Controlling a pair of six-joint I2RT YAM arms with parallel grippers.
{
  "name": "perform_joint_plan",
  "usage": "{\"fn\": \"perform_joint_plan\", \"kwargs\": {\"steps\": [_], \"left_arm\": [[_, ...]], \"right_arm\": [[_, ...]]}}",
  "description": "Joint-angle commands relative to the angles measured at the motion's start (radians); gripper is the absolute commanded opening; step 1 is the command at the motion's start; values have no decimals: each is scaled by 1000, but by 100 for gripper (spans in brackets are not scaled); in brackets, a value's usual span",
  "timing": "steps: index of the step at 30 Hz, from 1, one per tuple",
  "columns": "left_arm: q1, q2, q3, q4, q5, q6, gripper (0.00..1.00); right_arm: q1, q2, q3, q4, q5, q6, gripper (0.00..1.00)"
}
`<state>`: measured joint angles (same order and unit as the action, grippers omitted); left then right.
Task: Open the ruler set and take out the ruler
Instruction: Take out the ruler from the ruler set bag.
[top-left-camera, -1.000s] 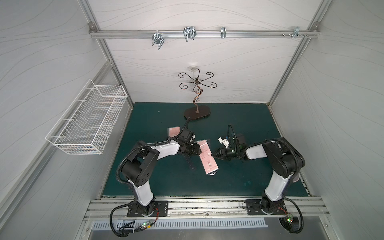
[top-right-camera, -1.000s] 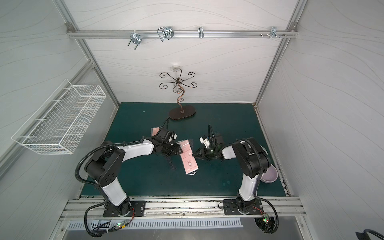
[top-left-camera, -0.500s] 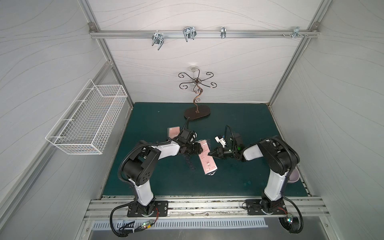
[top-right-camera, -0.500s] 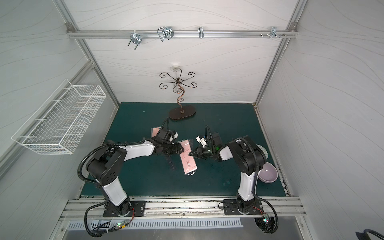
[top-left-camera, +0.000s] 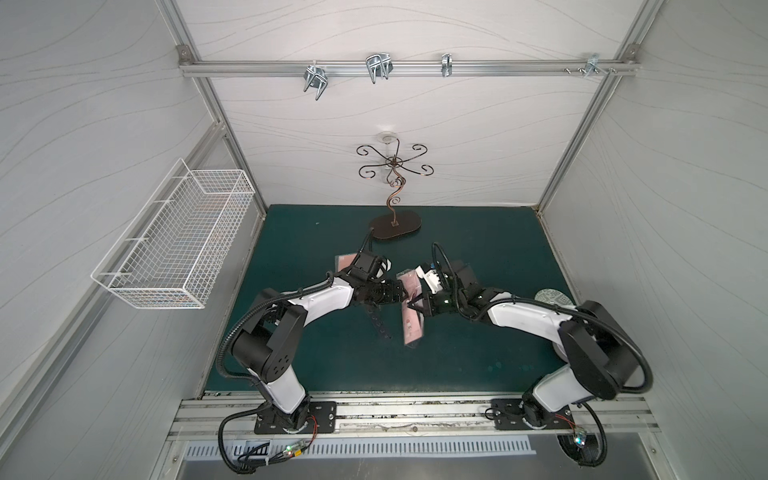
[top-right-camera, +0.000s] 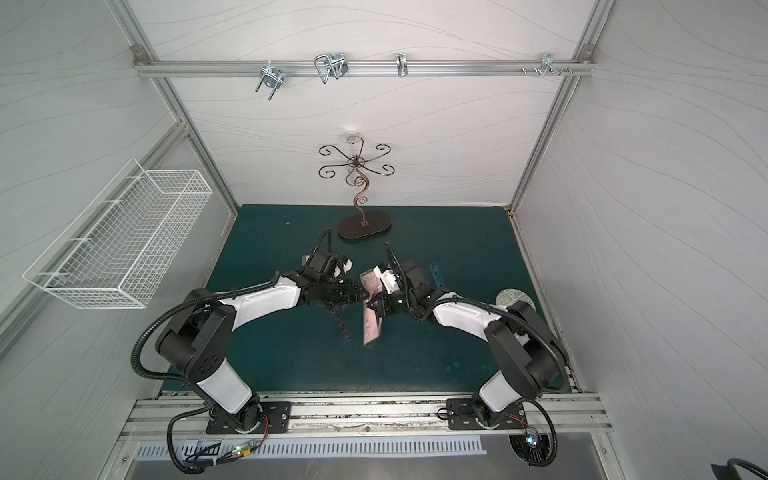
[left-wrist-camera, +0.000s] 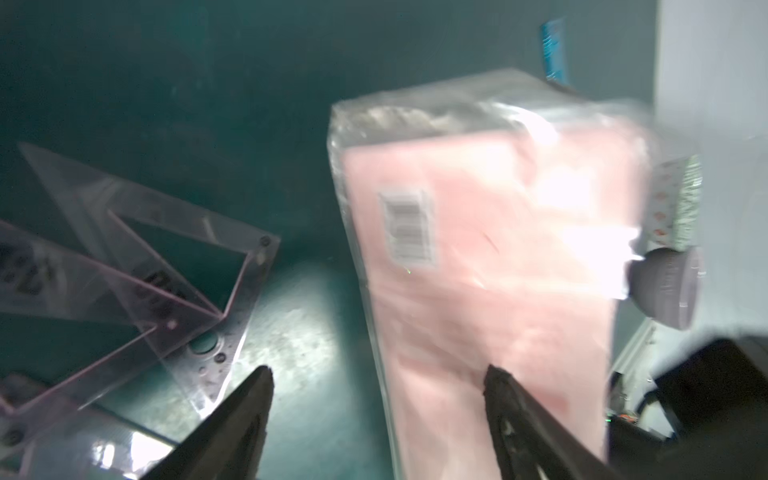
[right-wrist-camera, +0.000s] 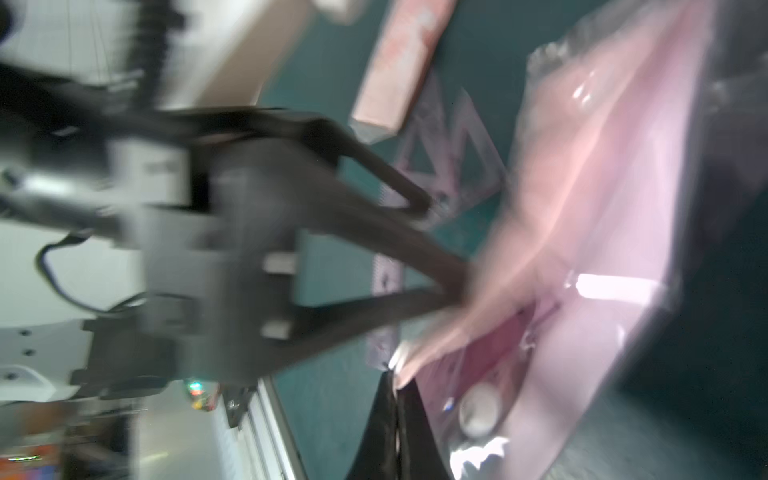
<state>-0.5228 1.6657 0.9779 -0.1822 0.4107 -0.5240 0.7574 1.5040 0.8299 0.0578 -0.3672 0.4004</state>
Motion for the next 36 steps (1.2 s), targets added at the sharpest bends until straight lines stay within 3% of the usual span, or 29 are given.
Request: {"fn": "perform_joint_plan", "kwargs": {"steps": [1,10,18,27,31,34,36], "left_arm": [[-14,-13,58,-24,108,10,85],[-23,-72,71,1,95,56,91],[-52,28,166,-122,38,139,93],[-52,47,157,-26,22,93,93],[-53,40,143,13,27,78,90],[-60,93,176,-56,-2,107,88],[-63,120,185,-79,-16,120,80]], "right_arm": [[52,4,57,-248,305,-164,0],[134,23,127,-340,417,-228,0],[180,29,174,-393,470,-250,0],[231,123,271,-513,512,-270,0],[254,165,304,-553,560,-270,0],[268,174,329,-568,574,-277,0],[287,185,353,-582,593,-287,0]]}}
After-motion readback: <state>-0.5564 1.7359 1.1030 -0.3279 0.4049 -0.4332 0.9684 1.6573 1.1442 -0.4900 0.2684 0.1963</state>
